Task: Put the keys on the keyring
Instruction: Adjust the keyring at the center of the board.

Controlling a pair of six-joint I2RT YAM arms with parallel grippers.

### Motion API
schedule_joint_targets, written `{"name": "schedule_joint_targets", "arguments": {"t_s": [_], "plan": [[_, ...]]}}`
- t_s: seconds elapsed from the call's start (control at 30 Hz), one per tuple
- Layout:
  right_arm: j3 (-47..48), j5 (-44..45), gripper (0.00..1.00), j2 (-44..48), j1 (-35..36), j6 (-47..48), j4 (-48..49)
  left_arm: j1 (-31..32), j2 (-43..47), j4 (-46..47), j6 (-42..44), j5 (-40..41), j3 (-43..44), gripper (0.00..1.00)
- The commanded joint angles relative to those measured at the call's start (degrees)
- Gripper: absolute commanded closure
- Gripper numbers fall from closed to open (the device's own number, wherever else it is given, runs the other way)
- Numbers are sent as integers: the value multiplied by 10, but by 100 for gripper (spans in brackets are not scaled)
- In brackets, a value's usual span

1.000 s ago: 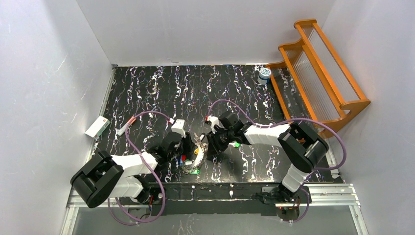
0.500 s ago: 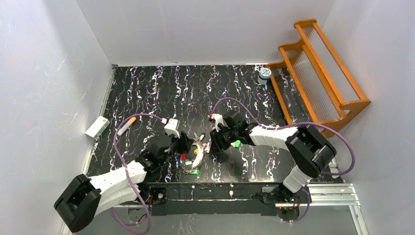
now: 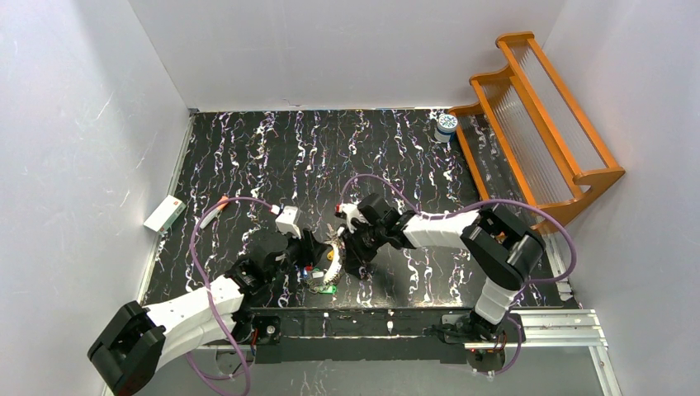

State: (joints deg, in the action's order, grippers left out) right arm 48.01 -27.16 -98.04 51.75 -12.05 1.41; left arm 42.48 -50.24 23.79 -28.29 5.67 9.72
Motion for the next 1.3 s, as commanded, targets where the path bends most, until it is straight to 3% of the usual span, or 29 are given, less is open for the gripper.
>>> {"name": "schedule_joint_targets", "arguments": {"t_s": [0.0,0.3,0.7,1.0,1.27], "plan": [[41,49,74,-31,-1,-10,-9,-3,11,-11,-9,1,-4,55],[98,133,75,-58,-8,-15,-50,-3,7,-13,-6,3,-5,55],[3,53,64,5,9,27,-27,-3,8,-10,-12,7,-10,52],[-3,171,43,8,72,50,-26,-4,8,-12,-12,10,-8,51],[-10,264,42,10,92,42,-39,-3,13,-15,-14,16,-9,51]]}}
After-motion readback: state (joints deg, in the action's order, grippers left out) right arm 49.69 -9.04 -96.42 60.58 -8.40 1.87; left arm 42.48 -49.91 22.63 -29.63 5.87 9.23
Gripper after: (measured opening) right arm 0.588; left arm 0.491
